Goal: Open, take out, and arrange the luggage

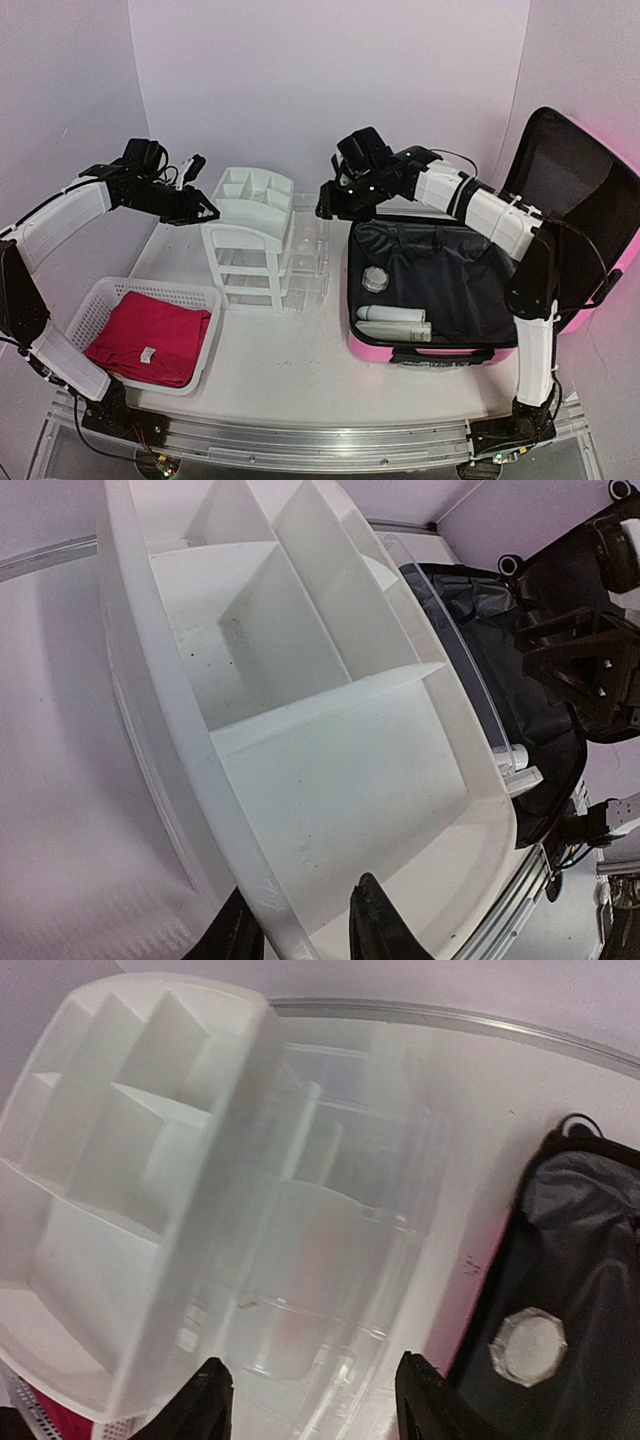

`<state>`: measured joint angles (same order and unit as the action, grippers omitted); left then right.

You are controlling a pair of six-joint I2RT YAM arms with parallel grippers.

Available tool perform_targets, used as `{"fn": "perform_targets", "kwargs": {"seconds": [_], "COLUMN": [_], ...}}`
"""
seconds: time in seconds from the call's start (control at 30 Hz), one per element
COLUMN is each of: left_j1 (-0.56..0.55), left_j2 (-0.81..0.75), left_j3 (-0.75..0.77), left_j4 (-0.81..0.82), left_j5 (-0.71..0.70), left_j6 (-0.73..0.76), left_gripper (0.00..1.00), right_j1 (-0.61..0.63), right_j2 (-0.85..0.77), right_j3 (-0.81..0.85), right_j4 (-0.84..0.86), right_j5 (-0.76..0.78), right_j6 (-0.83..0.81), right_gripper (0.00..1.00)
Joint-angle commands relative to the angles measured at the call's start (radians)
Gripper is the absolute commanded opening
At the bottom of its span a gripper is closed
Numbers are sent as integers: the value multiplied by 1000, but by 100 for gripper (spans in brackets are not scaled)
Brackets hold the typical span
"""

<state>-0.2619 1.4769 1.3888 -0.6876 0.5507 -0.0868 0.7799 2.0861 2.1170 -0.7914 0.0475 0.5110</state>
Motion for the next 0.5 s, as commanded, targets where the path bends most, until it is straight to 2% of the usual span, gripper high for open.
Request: {"fn": "perform_targets", "kwargs": {"seconds": [0.0,0.2,0.47], "left_j1": [-10,-10,-10], "left_j2": [-10,-11,-6], "left_j3": [-19,-20,-20], "left_j4": [-38,-36,-38], "left_j5": [42,43,41], "left_j6": [5,4,5], "left_gripper": [30,30,30], "right_j1": [-53,-60,-59], "right_j2": [-112,-84,18], "right_j3": [-120,-167,-87], "right_j4": [18,15,16], "right_j5": [48,72,-38], "right_j6": [24,-8,4], "right_gripper": [55,64,72]}}
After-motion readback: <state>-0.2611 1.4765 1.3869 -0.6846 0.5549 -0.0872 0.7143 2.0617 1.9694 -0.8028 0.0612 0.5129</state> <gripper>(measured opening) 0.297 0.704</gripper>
